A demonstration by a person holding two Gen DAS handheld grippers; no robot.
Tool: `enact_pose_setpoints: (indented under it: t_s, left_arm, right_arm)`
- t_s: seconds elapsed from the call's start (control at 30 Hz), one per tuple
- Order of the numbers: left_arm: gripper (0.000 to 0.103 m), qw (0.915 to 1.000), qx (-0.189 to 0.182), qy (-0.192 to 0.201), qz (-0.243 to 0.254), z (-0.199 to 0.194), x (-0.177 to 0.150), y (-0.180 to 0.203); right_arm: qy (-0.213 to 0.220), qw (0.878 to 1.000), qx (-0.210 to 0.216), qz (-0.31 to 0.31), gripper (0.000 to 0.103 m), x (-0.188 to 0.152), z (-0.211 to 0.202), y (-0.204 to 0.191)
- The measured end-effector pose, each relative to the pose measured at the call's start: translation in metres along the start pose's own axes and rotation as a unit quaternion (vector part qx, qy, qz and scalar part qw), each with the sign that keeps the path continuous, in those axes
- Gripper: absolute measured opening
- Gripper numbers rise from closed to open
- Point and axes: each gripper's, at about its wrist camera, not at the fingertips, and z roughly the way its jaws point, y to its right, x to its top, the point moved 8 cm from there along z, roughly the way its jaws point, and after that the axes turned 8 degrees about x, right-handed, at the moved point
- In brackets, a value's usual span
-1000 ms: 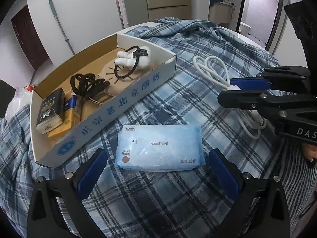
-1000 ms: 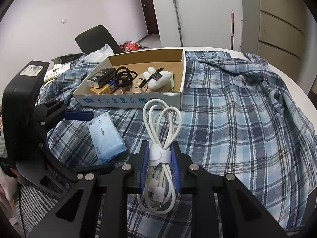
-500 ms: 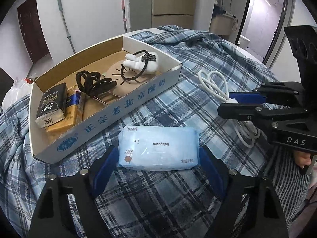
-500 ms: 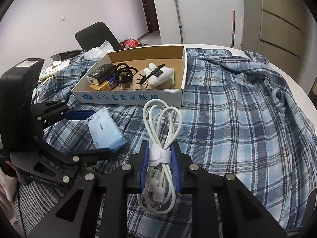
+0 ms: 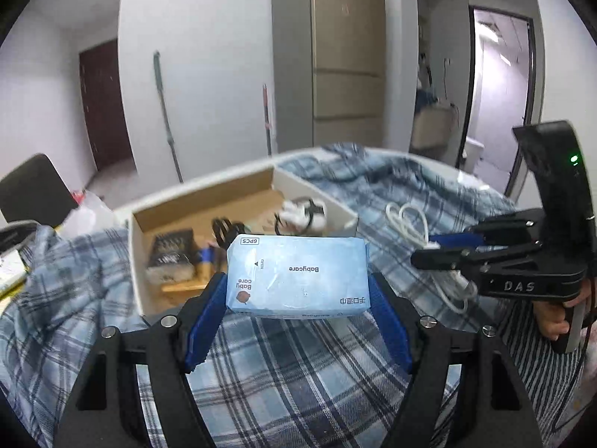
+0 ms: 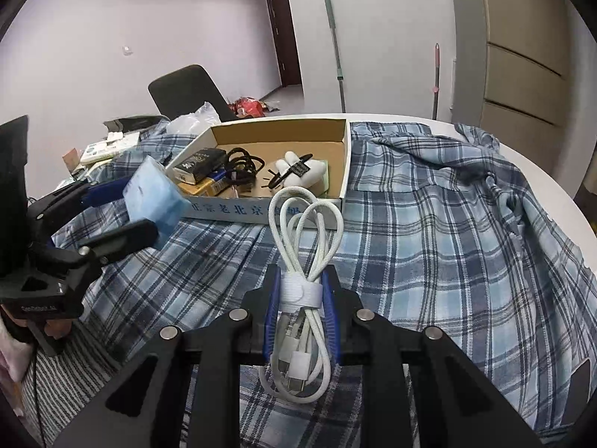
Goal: Organize soft objects
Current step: 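Carry the white cable and blue wipes pack over the box with both grippers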
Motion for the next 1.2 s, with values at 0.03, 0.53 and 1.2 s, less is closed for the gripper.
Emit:
enact_pose_setpoints:
  t_s: [0.03, 0.53, 1.2]
  left_arm:
    - [0.077, 0.9999, 0.006, 0.01, 0.0, -0.004, 0.002, -0.001]
    - [0.077, 0.986, 0.093, 0.135, -0.03, -0.065, 0.032, -0.022]
    - [0.077, 0.9426, 0.177, 0.245, -0.143, -0.112, 0.174, -0.073]
  right_arm:
    - [0.008, 1.0, 0.002, 0.003, 0.021, 0.001, -0.002, 0.001]
    - [0.13, 0.991, -0.013, 0.008, 0.021, 0.027, -0.049, -0.009]
    - [0.25, 0.967, -0.043, -0.024, 0.021, 0.226, -0.067, -0.036]
